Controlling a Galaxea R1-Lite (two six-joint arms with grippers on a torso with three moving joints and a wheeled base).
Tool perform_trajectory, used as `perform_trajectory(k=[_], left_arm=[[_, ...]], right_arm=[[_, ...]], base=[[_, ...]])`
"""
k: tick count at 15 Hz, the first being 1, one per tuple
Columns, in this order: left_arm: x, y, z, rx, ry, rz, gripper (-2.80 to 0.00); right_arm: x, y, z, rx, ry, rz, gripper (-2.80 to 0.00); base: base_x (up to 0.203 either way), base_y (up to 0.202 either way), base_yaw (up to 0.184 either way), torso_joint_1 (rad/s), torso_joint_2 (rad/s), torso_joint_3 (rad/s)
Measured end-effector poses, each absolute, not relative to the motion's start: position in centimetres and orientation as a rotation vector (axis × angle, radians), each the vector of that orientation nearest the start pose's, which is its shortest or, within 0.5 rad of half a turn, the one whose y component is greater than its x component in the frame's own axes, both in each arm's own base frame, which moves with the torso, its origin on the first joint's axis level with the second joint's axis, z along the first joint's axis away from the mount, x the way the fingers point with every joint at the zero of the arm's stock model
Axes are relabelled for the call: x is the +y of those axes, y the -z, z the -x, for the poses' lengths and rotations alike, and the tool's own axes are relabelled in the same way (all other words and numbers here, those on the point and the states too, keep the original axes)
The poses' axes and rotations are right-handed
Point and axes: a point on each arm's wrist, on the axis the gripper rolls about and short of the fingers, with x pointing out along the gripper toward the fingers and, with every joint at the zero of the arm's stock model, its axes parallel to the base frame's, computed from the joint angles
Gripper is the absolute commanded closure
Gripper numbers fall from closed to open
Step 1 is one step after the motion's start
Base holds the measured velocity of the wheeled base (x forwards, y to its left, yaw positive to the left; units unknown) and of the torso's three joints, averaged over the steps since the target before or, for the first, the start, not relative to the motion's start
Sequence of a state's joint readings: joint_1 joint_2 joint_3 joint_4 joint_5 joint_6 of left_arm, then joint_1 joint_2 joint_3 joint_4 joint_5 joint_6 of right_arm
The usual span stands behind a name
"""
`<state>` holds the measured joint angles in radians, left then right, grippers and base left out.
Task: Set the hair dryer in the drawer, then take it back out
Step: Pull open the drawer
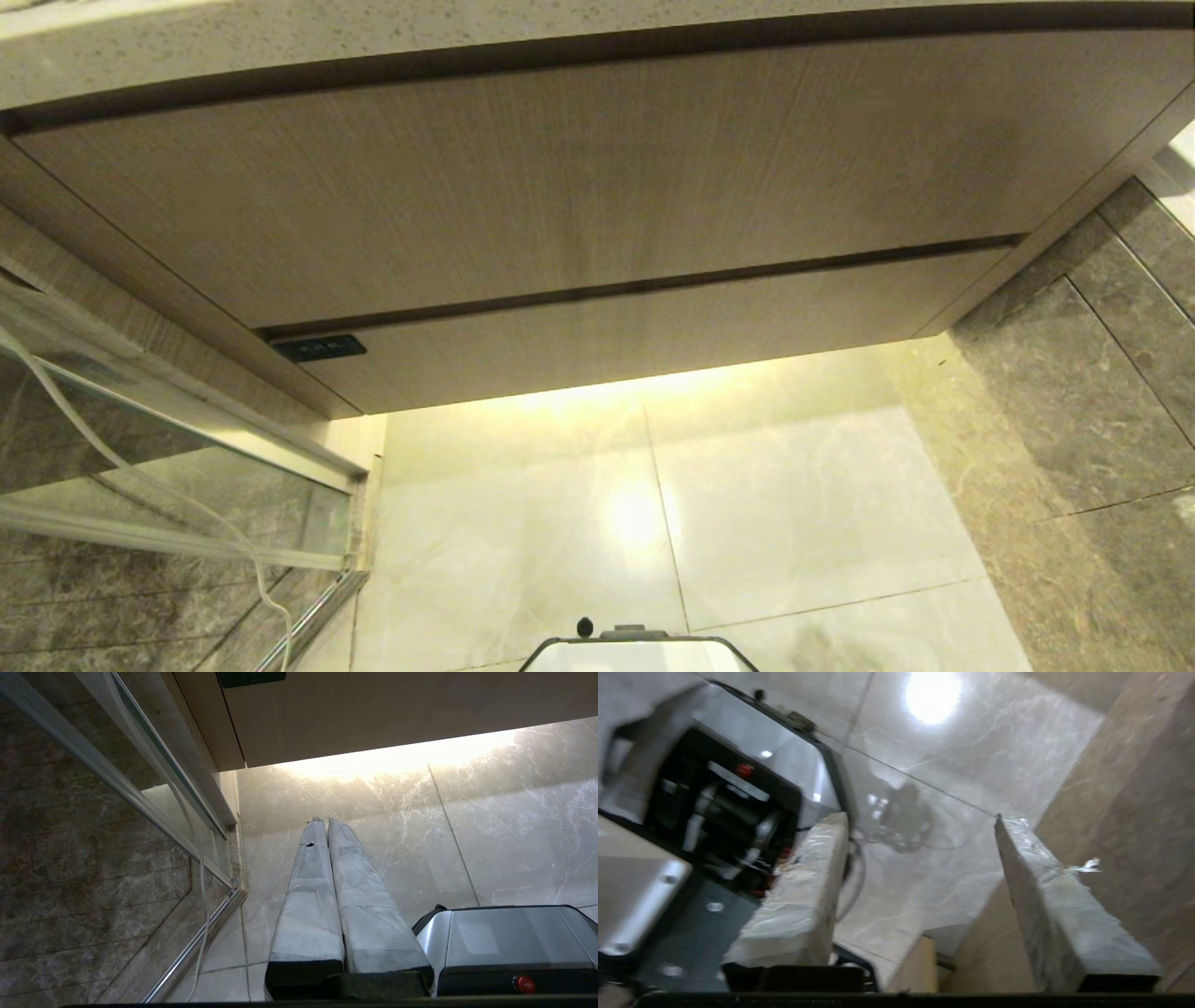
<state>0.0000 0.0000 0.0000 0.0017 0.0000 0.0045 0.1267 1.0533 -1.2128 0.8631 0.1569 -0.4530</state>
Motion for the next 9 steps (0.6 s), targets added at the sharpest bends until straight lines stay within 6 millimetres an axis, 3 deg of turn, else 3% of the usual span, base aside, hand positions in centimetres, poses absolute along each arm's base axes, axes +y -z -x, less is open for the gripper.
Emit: perform_trajectory(k=[4, 9], left_arm=[[0.0, -7.5, 2.3, 0.002, 0.000, -0.004, 0.00], [0.0, -7.5, 2.3, 0.002, 0.000, -0.005, 0.00]], right_arm=[[2.1, -29.4, -11.8, 0.652, -0.438, 0.717, -2.80], [4.7, -28.4, -16.5, 0.599, -0.565, 0.823, -2.80]], base=[[0.000, 0.000, 0.000, 0.000, 0.00, 0.000], [0.000, 0.000, 0.000, 0.000, 0.00, 0.000]])
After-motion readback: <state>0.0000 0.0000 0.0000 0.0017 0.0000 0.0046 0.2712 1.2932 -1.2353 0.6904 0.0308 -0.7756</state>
